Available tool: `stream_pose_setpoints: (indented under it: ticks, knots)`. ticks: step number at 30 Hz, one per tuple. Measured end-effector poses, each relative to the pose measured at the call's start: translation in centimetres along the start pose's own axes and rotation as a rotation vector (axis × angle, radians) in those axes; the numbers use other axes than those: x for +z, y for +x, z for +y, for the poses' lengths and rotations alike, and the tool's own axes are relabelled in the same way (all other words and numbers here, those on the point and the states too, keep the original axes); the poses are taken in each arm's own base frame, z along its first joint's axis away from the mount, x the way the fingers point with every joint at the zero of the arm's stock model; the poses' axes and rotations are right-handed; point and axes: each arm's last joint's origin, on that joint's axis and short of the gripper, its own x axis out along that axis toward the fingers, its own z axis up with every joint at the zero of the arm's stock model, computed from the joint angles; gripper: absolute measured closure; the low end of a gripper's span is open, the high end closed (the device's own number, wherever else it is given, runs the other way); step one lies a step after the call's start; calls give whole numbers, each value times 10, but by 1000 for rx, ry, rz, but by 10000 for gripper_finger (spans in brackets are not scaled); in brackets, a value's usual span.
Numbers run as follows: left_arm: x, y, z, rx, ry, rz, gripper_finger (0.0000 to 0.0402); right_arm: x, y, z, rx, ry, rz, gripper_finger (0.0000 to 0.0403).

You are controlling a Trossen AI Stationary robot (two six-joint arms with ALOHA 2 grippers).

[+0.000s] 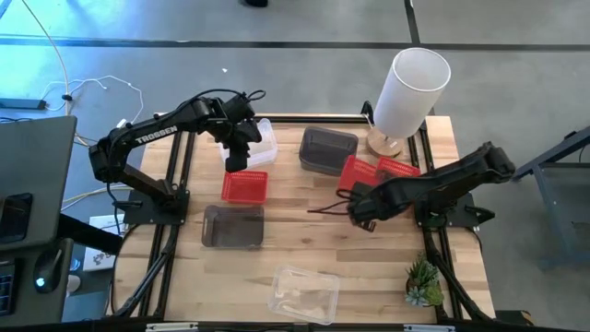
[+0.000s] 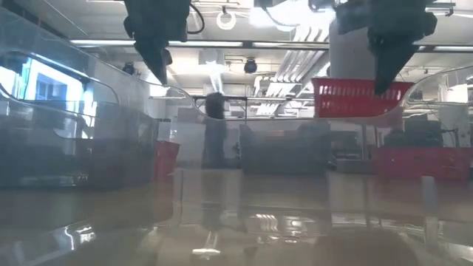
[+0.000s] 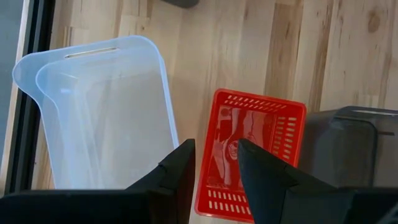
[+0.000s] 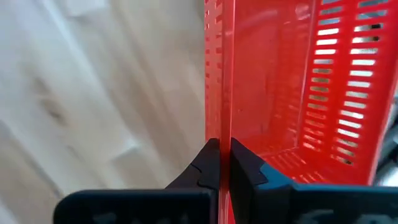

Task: Stack baskets by color
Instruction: Stack the middle red bin on the right red bin

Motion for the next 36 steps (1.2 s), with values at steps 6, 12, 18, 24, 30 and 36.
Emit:
stream_pose_setpoints:
  ticks: [6,12,18,24,30,36]
  knots:
    - [0,0,0,0,0,0,295,-14,-5,-5,-120,21,28,402]
    - [0,0,0,0,0,0,295,-35,12,-9,-159,19,89,403]
    - [0,0,0,0,0,0,295,-60,23,-26,-146,64,118,403]
    - [0,0,0,0,0,0,296,-80,27,-43,-88,9,103,403]
    - [0,0,0,0,0,0,296,-95,34,-57,-68,-16,89,403]
    - [0,0,0,0,-3,-1,296,-94,37,-62,-71,-52,92,403]
